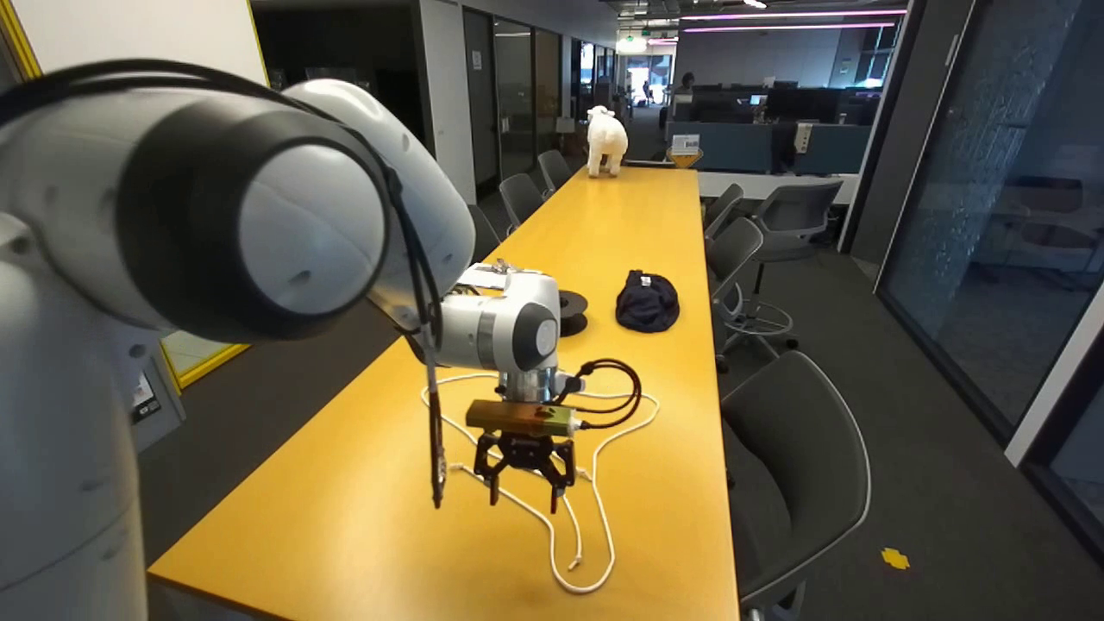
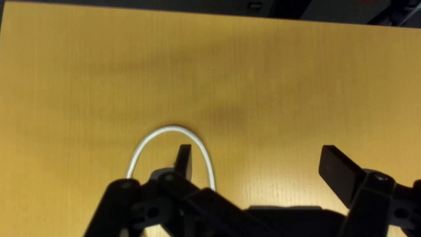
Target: Straighten out the string
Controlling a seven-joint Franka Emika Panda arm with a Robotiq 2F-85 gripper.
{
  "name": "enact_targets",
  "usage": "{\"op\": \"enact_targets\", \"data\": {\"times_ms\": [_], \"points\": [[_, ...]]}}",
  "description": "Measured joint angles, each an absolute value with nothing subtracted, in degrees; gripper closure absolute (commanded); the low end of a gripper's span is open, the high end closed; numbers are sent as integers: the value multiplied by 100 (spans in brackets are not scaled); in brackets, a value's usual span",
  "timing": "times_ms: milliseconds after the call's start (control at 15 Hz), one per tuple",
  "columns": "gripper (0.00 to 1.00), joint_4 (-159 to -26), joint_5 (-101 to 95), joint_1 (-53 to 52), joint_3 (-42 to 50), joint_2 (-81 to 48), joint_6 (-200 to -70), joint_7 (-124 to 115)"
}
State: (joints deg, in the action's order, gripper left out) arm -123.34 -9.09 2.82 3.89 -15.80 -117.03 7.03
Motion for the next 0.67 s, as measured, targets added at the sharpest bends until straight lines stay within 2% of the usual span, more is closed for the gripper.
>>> {"op": "enact_targets", "data": {"times_ms": [333, 667], "points": [[0, -13394, -896, -98, 206, -83, -11535, -987], [0, -14142, -775, -100, 104, 1508, -11629, -1524]]}}
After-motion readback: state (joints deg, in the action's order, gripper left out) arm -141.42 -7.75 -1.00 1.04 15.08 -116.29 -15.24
